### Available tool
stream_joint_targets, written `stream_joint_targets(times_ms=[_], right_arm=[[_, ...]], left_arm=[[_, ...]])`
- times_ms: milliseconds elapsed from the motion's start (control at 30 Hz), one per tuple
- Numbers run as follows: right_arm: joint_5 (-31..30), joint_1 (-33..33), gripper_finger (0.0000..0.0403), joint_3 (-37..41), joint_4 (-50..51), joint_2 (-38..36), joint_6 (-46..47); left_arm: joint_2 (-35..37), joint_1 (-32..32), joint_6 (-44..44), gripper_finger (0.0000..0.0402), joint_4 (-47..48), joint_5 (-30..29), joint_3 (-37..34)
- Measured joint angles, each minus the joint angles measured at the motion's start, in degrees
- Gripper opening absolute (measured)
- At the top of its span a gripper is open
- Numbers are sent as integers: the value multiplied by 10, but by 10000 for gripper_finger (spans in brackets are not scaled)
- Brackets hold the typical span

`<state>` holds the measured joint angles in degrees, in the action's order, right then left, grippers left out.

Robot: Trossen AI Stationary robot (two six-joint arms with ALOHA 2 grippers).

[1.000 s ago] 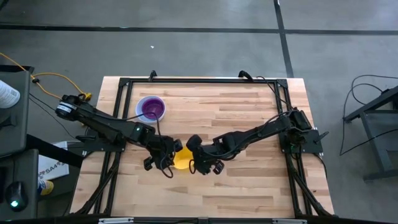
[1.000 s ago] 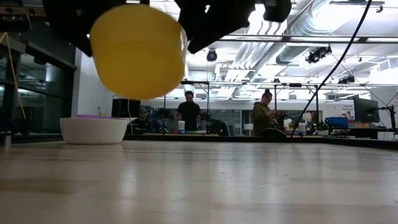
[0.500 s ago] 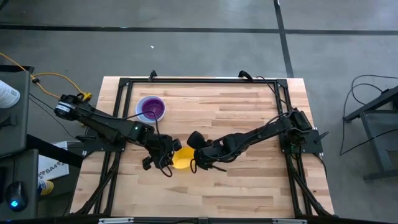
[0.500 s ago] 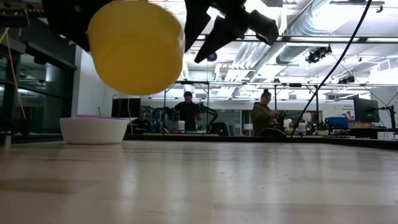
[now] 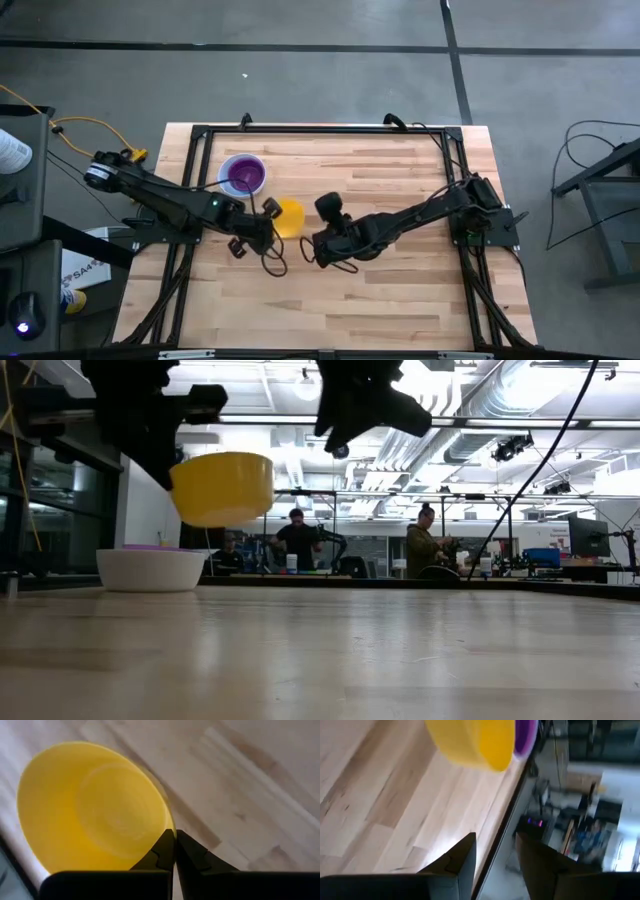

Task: Nest bowls inside each other
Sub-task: Stack the yellow bowl on top of the violet bowl

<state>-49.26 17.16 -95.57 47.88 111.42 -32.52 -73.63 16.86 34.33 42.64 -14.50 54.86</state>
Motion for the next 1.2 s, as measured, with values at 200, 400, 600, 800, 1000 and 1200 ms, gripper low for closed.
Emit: stream_joint_targets(times_ms=[200,400,600,800,1000,1200], right_arm=[[-45,-6,132,0,85,0,175],[40,-6,132,0,156,0,336],[123,-2,124,0,163,0,411],[200,7,121,0,163,0,441],[216,20,121,0,163,0,453],[217,29,121,0,163,0,460]], left_arm=[[19,-11,-91,0,73,-90,24],[30,-67,-197,0,175,-139,37],[30,-141,-225,0,199,-145,37],[30,-237,-235,0,211,-118,37],[30,-318,-238,0,218,-90,37],[30,-367,-217,0,209,-28,37]])
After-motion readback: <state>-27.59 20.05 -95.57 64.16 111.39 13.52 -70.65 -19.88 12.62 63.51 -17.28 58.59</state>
